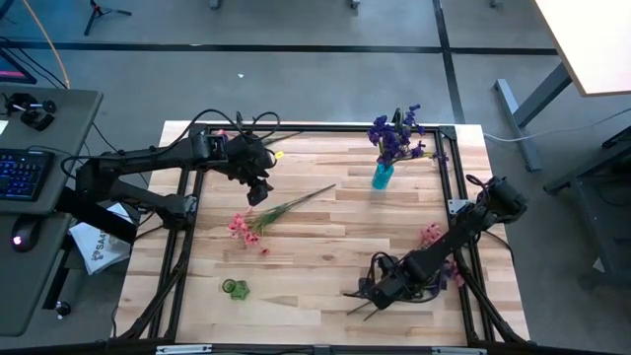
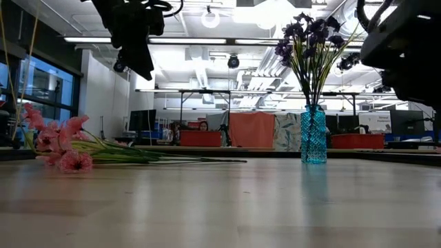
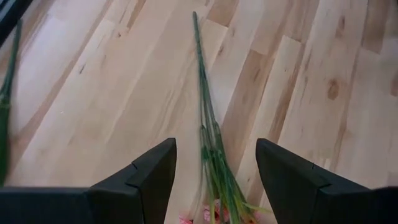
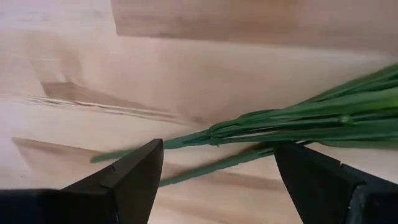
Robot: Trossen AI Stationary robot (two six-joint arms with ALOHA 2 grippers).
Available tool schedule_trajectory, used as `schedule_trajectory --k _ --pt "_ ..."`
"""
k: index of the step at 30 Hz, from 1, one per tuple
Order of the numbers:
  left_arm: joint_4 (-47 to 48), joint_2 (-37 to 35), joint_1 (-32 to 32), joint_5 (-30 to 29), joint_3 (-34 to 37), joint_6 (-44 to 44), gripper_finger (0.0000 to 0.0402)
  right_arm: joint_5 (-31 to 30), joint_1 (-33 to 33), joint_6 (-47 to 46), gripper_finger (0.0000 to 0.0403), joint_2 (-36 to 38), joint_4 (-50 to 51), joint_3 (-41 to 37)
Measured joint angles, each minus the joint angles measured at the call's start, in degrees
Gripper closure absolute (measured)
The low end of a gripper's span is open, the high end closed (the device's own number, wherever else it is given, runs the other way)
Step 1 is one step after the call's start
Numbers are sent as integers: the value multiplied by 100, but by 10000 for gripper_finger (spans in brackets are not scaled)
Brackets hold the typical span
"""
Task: Sort flowers into vase by color
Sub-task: Put the violet flowers into the blue vase
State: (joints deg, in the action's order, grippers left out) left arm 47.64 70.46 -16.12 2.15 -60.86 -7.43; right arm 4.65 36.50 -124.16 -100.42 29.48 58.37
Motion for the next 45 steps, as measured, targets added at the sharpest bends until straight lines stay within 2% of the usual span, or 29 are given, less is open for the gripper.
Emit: schedule_trajectory --k 14,19,27,33,38,42,45 --pt "2 0 2 -54 0 -445 193 -18 -942 3209 98 -2 105 0" --pt "4 0 2 -52 0 -506 193 -34 -1040 4608 98 -9 339 393" --pt "-3 0 4 -52 0 -594 193 -511 -903 5207 98 -9 2309 1025" --pt "-140 0 4 -23 -2 -648 193 -589 -931 6161 98 -77 2391 896" --pt "-144 0 4 333 -2 -1063 193 -604 -989 6756 98 -294 2395 760" --pt "-248 0 16 481 -2 -1260 193 -610 -989 6977 99 -445 2378 608" --pt "-581 -1 79 489 -4 -1357 193 -591 -989 7073 119 -516 2274 516"
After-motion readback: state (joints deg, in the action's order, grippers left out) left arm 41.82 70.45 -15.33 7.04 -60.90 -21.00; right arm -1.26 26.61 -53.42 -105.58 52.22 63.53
